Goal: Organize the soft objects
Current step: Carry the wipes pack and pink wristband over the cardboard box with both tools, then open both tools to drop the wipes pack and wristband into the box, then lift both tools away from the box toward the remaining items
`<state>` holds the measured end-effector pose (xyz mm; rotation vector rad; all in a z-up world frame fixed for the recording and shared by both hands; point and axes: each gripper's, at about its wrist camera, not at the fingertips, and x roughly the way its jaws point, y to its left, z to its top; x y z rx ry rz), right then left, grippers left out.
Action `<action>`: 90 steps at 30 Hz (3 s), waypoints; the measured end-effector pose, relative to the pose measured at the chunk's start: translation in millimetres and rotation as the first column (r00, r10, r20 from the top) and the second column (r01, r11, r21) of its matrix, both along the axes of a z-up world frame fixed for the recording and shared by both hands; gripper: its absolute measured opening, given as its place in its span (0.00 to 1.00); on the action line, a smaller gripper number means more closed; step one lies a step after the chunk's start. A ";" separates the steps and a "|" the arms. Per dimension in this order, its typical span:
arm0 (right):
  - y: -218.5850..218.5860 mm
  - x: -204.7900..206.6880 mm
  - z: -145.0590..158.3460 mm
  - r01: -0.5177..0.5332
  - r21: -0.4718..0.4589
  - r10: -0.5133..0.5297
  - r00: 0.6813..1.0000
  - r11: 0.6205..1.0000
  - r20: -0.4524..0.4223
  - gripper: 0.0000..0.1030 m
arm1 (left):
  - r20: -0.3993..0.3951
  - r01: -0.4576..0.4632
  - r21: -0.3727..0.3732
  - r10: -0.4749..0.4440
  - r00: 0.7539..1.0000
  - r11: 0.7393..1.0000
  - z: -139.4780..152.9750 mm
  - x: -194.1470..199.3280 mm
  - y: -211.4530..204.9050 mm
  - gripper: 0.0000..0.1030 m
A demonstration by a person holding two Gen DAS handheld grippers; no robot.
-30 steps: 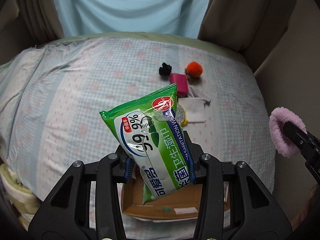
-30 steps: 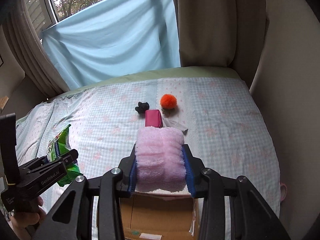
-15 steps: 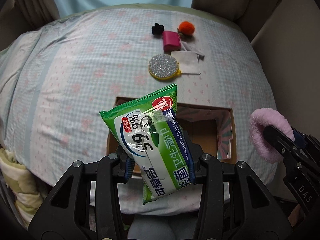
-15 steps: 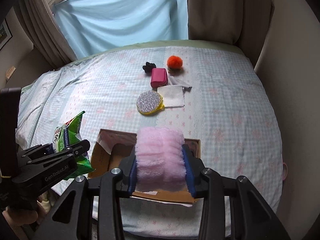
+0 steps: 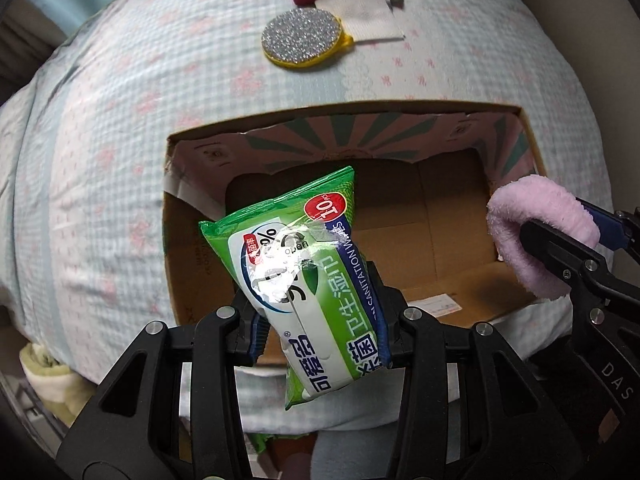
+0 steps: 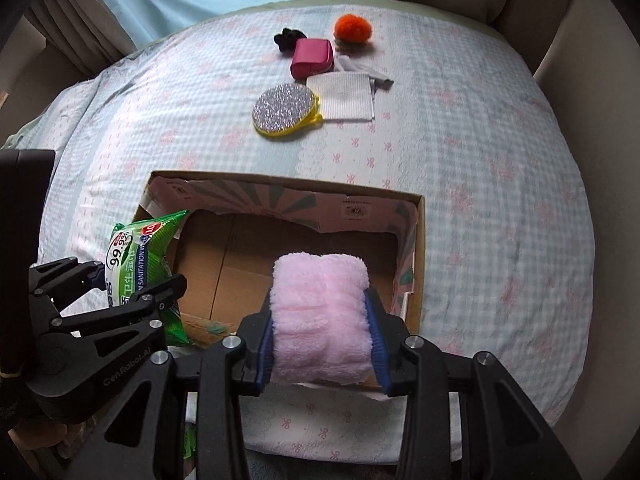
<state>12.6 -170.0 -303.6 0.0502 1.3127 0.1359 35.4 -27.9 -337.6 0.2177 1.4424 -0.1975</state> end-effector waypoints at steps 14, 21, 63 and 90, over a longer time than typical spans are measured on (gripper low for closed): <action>6.6 38.1 -78.1 0.007 0.026 -0.003 0.986 1.000 -0.169 0.36 | -0.080 0.199 0.092 -0.192 0.978 0.976 -63.9 36.3 -8.8 0.36; 8.2 55.8 -94.2 0.059 0.048 -0.049 0.981 0.997 -0.188 0.67 | -0.033 0.302 0.106 -0.300 0.953 0.947 -65.6 34.7 -21.5 0.99; -12.5 -17.0 89.9 0.104 0.044 -0.105 0.994 0.994 0.031 1.00 | 0.248 0.046 -0.066 -0.028 0.968 0.997 143.8 -52.4 18.0 1.00; -34.0 8.4 219.3 0.187 0.061 -0.197 0.932 0.980 0.303 1.00 | 0.439 -0.069 -0.198 0.152 0.886 0.978 272.6 16.6 51.8 1.00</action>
